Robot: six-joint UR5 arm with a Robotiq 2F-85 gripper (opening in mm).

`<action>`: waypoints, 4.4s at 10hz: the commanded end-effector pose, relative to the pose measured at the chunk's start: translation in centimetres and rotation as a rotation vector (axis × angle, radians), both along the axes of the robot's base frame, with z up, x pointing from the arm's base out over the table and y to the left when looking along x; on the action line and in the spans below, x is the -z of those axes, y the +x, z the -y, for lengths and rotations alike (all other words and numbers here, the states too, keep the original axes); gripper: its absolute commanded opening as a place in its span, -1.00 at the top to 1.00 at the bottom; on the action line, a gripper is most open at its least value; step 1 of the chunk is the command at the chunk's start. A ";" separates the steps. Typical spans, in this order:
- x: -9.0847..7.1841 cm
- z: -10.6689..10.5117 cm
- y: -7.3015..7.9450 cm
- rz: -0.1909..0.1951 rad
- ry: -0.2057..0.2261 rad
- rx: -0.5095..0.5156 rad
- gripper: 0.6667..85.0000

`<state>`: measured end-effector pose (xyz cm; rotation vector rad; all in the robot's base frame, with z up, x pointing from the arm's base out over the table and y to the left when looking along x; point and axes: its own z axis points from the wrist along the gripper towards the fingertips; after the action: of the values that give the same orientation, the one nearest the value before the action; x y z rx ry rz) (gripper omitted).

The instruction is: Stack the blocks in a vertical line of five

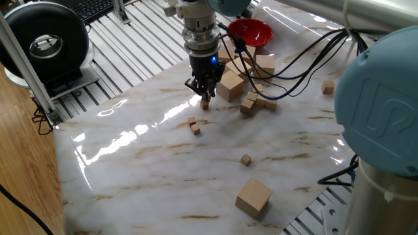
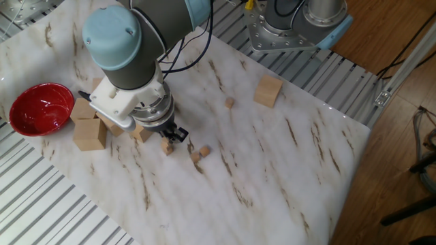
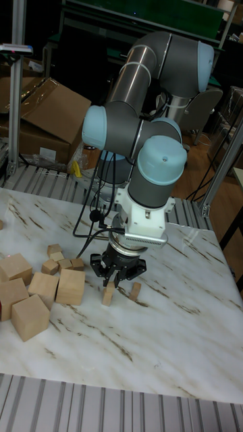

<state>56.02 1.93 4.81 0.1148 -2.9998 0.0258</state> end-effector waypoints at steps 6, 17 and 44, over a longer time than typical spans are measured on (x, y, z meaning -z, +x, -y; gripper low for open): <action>0.0 0.0 -0.2 -0.009 0.008 -0.028 0.51; 0.0 0.1 -0.2 -0.014 0.011 -0.060 0.26; -2.8 -0.6 -1.5 -0.045 -0.053 -0.135 -0.04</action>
<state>54.71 1.37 7.12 0.3503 -2.9330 0.1281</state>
